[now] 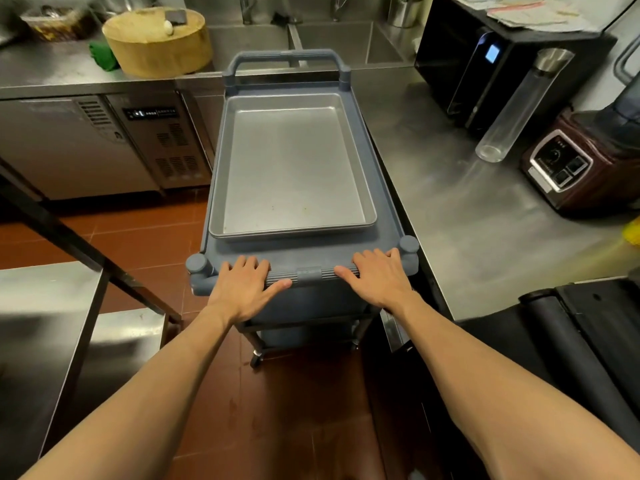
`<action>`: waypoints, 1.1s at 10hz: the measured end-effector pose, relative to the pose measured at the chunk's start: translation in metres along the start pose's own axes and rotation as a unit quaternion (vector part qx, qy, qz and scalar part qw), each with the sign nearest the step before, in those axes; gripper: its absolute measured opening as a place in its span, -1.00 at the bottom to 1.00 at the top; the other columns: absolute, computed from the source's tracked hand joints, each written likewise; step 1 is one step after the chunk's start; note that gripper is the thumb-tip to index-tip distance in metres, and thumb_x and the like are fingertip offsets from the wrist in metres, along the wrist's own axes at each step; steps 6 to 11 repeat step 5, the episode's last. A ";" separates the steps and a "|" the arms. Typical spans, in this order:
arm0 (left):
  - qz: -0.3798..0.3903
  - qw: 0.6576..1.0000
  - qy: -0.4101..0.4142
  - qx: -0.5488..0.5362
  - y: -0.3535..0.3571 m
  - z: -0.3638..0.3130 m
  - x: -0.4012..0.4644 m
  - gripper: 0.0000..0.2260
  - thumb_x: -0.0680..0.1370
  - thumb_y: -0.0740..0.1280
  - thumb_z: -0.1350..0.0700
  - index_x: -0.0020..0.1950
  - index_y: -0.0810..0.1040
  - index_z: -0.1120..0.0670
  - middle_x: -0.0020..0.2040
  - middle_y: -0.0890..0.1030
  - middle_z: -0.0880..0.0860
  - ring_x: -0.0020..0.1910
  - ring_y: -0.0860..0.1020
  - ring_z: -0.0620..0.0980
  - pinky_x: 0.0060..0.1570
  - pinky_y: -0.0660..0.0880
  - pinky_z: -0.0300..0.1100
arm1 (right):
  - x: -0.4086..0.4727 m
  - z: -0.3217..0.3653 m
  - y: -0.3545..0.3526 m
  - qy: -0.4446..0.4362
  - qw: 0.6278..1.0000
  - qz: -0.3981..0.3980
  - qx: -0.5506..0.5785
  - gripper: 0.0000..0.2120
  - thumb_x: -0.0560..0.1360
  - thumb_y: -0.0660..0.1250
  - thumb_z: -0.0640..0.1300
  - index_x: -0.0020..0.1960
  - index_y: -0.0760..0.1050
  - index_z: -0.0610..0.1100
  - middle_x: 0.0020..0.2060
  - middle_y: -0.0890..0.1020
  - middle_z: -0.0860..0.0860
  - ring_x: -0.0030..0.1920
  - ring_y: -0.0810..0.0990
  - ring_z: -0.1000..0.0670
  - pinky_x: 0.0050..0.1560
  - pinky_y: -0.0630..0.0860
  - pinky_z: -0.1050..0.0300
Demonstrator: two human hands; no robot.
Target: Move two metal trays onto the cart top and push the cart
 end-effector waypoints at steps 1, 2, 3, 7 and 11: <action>0.000 1.000 -0.001 0.009 0.002 0.000 0.003 -0.23 0.45 -0.28 -0.48 0.10 0.48 0.02 0.03 0.58 0.06 0.02 0.49 0.05 0.05 0.38 0.03 | 0.002 -0.002 0.000 -0.003 1.000 0.002 -0.009 -0.34 0.50 -0.17 0.40 -0.10 0.51 -0.05 -0.17 0.61 -0.02 -0.07 0.53 -0.09 0.11 0.28 -0.14; 0.007 1.000 -0.008 0.003 0.001 0.000 0.005 -0.20 0.43 -0.31 -0.49 0.10 0.48 0.02 0.03 0.57 0.05 0.02 0.48 0.04 0.06 0.38 0.03 | 0.003 -0.002 -0.003 0.002 1.000 0.012 -0.007 -0.34 0.50 -0.18 0.39 -0.09 0.51 -0.04 -0.15 0.61 -0.02 -0.06 0.52 -0.08 0.13 0.29 -0.15; 0.018 1.000 -0.009 -0.005 0.000 -0.003 0.004 -0.20 0.43 -0.28 -0.50 0.15 0.49 0.01 0.09 0.58 0.04 0.07 0.48 0.02 0.10 0.38 0.01 | 0.004 -0.003 -0.004 -0.003 1.000 0.010 -0.013 -0.35 0.51 -0.15 0.39 -0.06 0.52 -0.05 -0.11 0.62 -0.03 -0.03 0.53 -0.09 0.11 0.30 -0.13; -0.078 0.822 -0.154 -0.543 -0.038 -0.028 -0.013 -0.62 0.63 0.14 -0.16 0.32 0.46 0.03 0.22 0.53 0.01 0.24 0.47 0.00 0.23 0.35 -0.11 | 0.003 0.001 -0.023 0.098 0.951 0.006 0.293 -0.47 0.55 0.04 0.31 0.10 0.55 -0.08 -0.01 0.65 -0.06 0.04 0.58 -0.12 0.11 0.41 -0.08; -0.078 0.822 -0.154 -0.543 -0.038 -0.028 -0.013 -0.62 0.63 0.14 -0.16 0.32 0.46 0.03 0.22 0.53 0.01 0.24 0.47 0.00 0.23 0.35 -0.11 | 0.003 0.001 -0.023 0.098 0.951 0.006 0.293 -0.47 0.55 0.04 0.31 0.10 0.55 -0.08 -0.01 0.65 -0.06 0.04 0.58 -0.12 0.11 0.41 -0.08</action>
Point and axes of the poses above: each hand's wrist, its own x-axis towards the middle knuckle, its own y-axis out of the palm, z = x × y, the point moved 2 cm from there along x, towards the middle knuckle
